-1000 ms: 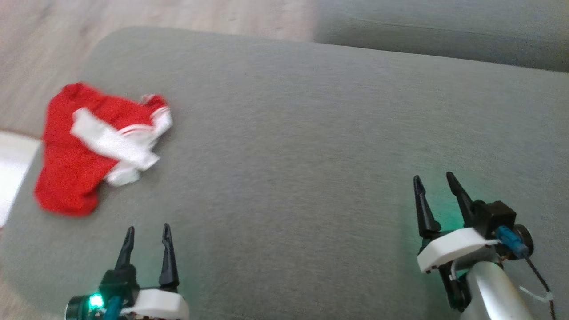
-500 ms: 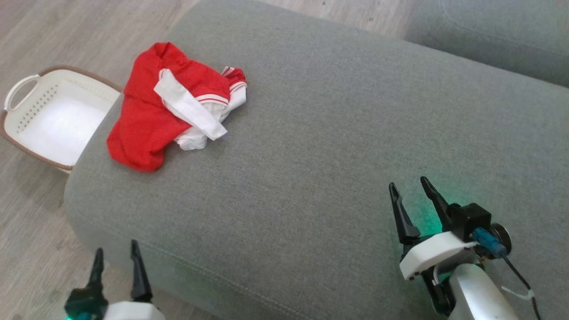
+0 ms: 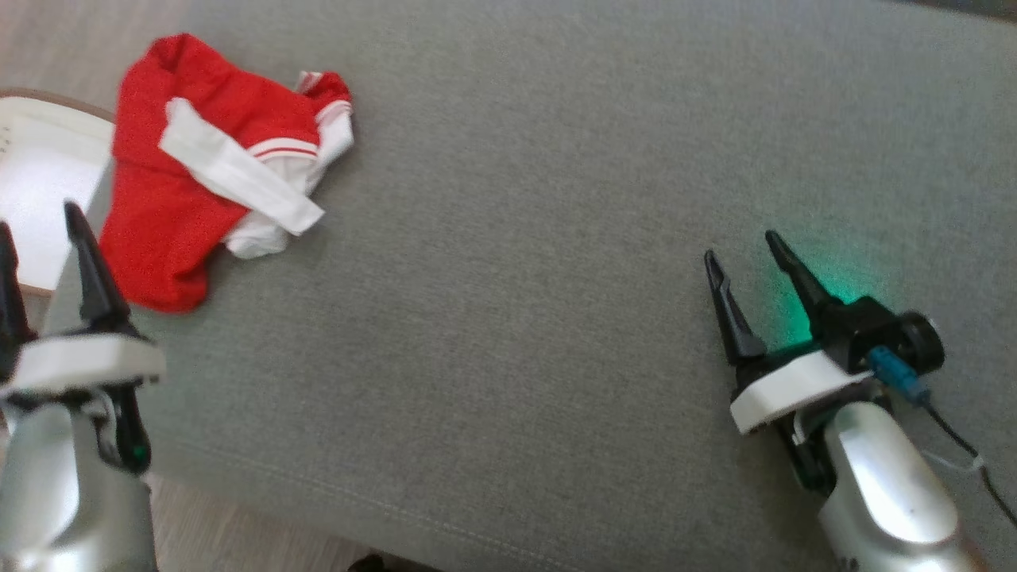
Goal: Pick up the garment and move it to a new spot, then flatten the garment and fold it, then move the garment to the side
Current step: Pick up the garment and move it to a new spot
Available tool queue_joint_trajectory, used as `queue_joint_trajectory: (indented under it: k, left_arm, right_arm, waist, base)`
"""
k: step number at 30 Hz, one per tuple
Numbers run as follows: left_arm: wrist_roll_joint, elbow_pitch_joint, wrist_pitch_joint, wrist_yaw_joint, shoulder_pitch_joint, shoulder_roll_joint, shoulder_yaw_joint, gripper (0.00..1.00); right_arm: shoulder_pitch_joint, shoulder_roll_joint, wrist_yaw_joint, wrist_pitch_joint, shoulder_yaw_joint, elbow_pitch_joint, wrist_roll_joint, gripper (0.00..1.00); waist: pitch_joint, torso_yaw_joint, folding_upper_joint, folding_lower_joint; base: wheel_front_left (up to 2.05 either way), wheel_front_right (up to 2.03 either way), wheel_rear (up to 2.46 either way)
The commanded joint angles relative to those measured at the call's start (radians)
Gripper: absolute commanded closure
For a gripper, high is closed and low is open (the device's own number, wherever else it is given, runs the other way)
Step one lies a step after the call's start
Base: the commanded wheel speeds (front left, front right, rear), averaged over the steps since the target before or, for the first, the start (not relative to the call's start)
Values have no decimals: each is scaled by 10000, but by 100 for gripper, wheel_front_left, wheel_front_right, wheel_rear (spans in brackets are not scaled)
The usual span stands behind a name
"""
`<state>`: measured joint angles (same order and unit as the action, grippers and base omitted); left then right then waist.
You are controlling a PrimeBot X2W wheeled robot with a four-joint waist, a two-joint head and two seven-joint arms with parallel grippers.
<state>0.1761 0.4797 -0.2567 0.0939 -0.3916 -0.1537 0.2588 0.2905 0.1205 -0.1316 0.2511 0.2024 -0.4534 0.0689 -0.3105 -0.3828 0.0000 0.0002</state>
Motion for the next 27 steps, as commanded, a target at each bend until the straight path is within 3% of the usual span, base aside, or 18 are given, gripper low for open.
queue_joint_trajectory:
  k: [1, 7, 13, 22, 24, 27]
  left_arm:
    - [89, 244, -51, 125, -706, -576, 193, 0]
    - [790, 2227, -31, 352, -2468, -1020, -535, 0]
    - [2157, 3777, 486, 364, -3603, -1442, -1557, 0]
    - [2458, 6010, 659, 366, -4157, -1777, -1787, 0]
    - [2519, 6233, 645, 366, -4251, -1684, -1974, 100]
    - [2637, 6221, 496, 367, -4305, -1733, -2358, 100]
  right_arm:
    - [362, 101, 9, 107, 270, 449, -58, 0]
    - [649, 388, 9, 107, 319, 754, -115, 0]
    - [851, 599, 9, 107, 399, 983, -140, 0]
    - [986, 636, 9, 107, 310, 1118, -167, 0]
    - [981, 593, 9, 107, 277, 1072, -136, 0]
    - [937, 515, 9, 107, 247, 994, -84, 0]
  waist:
    - [-573, 366, 0, -2]
    - [-1311, 636, 0, -2]
    - [-1824, 943, 0, -2]
    - [-1987, 1210, 0, -2]
    - [-1913, 1231, 0, -2]
    - [-1716, 1233, 0, -2]
  base:
    - [0, 0, 0]
    - [0, 0, 0]
    - [0, 0, 0]
    - [0, 0, 0]
    - [0, 0, 0]
    - [0, 0, 0]
